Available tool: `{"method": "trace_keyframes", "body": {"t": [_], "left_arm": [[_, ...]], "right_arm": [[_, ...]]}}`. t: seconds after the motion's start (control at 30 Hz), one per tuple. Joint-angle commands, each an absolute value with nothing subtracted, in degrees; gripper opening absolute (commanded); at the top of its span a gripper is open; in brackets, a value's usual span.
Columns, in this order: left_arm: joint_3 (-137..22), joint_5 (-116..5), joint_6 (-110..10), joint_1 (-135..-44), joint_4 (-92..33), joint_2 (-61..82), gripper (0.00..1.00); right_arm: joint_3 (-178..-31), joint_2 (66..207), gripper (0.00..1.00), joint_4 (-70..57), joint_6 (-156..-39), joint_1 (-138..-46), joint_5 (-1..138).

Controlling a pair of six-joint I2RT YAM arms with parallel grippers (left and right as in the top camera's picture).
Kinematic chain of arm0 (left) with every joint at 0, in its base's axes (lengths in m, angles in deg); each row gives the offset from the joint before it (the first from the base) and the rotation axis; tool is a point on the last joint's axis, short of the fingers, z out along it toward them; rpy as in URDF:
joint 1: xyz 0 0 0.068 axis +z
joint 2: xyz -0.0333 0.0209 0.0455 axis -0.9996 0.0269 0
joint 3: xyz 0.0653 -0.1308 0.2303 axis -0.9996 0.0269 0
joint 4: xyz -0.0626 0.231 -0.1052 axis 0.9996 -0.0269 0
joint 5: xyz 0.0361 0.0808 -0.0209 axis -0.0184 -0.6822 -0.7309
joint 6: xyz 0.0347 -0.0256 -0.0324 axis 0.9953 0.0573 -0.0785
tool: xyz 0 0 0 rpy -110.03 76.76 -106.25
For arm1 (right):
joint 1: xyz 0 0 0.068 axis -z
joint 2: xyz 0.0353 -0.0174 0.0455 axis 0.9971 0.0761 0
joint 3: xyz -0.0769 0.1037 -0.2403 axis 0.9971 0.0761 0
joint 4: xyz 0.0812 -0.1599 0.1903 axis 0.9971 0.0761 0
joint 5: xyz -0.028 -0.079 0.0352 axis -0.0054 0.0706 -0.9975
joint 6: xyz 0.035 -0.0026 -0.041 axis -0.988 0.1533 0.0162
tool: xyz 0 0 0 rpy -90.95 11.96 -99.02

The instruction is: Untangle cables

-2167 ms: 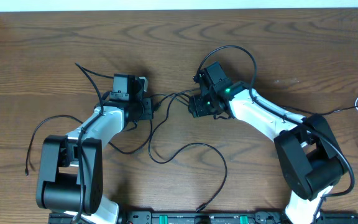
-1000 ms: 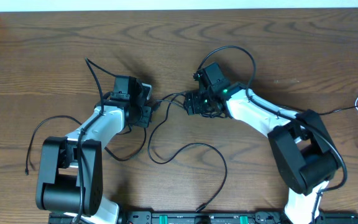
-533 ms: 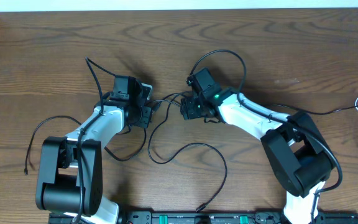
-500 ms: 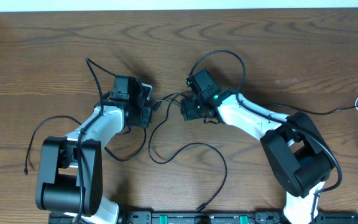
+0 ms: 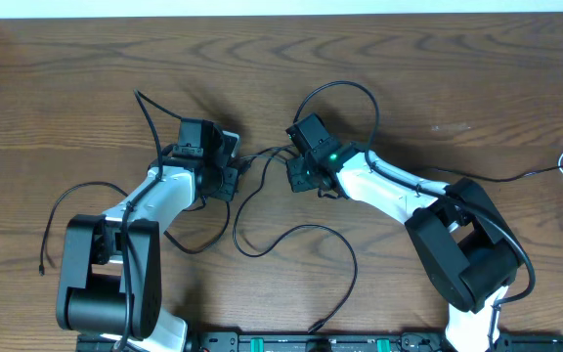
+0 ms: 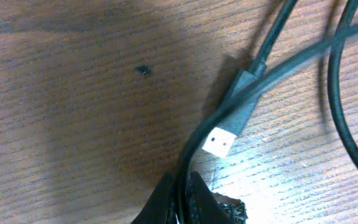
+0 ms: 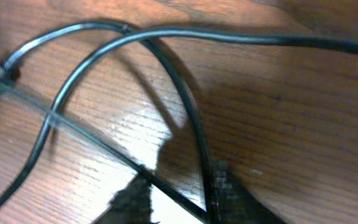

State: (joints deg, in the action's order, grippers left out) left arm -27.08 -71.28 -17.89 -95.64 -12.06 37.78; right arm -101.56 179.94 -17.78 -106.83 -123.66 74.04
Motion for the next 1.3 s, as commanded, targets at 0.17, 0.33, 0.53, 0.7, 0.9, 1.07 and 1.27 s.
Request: {"method": "trace_keyframes", "body": {"t": [0.17, 0.33, 0.53, 0.7, 0.9, 1.07, 1.27], "left_arm": [[-26.5, -70.5, -16.9, -95.7, -12.9, 38.4, 0.08], [-26.5, -70.6, -16.9, -95.7, -12.8, 38.4, 0.08], [-26.5, -71.1, -16.8, -95.7, -12.4, 38.4, 0.08], [-26.5, -73.4, -16.6, -95.7, -12.4, 38.4, 0.08], [-26.5, -73.4, -16.7, -95.7, -12.3, 38.4, 0.07], [-26.5, -73.4, -16.7, -95.7, -12.2, 38.4, 0.08], [-26.5, -73.4, -16.7, -95.7, -12.2, 38.4, 0.08]], "right_arm": [[-101.8, 181.1, 0.41, -17.8, -106.8, -124.0, 75.2], [-101.8, 181.1, 0.69, -17.8, -106.7, -123.8, 74.9], [-101.8, 181.1, 0.79, -19.8, -104.0, -123.2, 67.2], [-101.8, 181.1, 0.79, -23.6, -104.1, -120.0, 55.2], [-101.8, 181.1, 0.75, -26.1, -110.1, -115.2, 47.1], [-101.8, 181.1, 0.73, -26.2, -115.5, -113.8, 48.9], [-101.8, 181.1, 0.72, -25.8, -118.4, -116.2, 56.7]]}}
